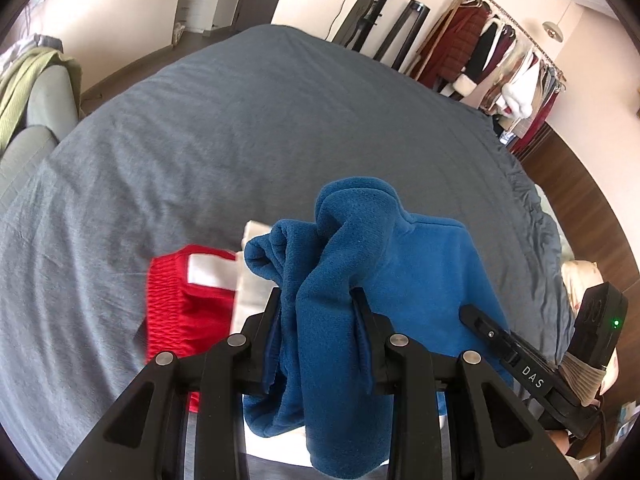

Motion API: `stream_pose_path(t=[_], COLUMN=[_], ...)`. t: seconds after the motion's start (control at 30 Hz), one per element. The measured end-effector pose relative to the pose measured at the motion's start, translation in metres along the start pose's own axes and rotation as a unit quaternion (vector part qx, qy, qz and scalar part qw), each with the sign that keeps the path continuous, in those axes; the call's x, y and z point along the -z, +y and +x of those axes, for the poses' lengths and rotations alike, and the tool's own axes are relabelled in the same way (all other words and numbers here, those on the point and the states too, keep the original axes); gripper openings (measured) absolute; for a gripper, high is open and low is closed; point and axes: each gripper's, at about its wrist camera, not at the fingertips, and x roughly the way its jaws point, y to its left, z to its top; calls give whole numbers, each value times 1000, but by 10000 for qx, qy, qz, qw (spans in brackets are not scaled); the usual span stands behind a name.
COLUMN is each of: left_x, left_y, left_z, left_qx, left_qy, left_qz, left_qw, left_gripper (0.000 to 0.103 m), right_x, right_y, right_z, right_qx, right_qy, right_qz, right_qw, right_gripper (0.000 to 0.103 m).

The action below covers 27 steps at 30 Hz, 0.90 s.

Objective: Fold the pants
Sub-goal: 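Lift the blue bundle with both tools and carry it toward the red and white stack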

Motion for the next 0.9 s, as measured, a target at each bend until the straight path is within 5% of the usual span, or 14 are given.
stream_pose_path(t=[0.23,0.4,0.9], left_x=[8,9,12], left_y=[21,24,22], left_z=[19,21,8], left_qx=[143,129,-192], left_qy=[42,50,-3], left_qz=[-136,-164,8], left_qw=[9998,9998,9998], left_gripper=[32,34,43], right_x=[15,19,20], right_y=[5,12,18], right_z=[23,27,4], right_qx=[294,1073,1992], right_qy=[96,-31,-218], right_qz=[-245,-462,-809], right_qw=[9992,9931,9764], right_gripper=[21,60,68])
